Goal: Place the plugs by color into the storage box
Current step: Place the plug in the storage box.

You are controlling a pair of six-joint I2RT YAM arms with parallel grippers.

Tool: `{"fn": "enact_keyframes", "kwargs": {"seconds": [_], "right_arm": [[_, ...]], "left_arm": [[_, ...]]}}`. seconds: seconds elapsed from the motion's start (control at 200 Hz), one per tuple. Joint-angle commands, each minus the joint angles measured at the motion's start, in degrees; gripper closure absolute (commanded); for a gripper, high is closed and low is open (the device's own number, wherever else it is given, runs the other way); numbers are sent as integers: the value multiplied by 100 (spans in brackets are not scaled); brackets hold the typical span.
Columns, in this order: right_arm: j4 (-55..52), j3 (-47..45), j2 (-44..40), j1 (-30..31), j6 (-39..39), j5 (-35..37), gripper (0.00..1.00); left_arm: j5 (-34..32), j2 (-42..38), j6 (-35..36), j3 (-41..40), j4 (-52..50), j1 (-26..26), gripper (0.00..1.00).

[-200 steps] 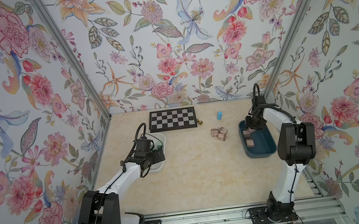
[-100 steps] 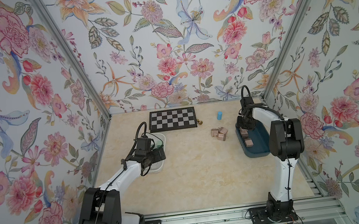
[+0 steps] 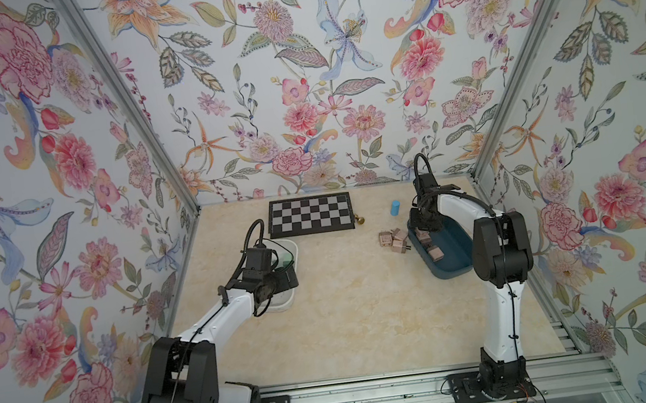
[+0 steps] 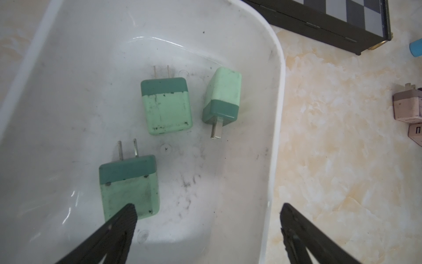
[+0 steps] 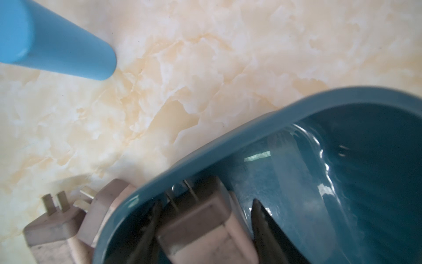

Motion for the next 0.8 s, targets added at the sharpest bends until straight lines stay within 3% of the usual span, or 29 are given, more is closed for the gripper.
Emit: {"fn": "enact_keyframes", "kwargs": {"seconds": [0.0, 0.51, 0.701, 0.791], "right_arm": [[-119, -114, 106, -288, 13, 11, 49], [-137, -72, 570, -709, -205, -67, 45], [-123, -210, 268, -576, -308, -20, 19], [-117, -246, -137, -402, -437, 79, 14]], "left_arm": [[-85, -69, 101, 50, -27, 46, 0], [-43, -22, 61, 110, -62, 55, 1], [-59, -84, 44, 101, -100, 54, 1], [-70, -126, 31, 84, -98, 54, 1]]}}
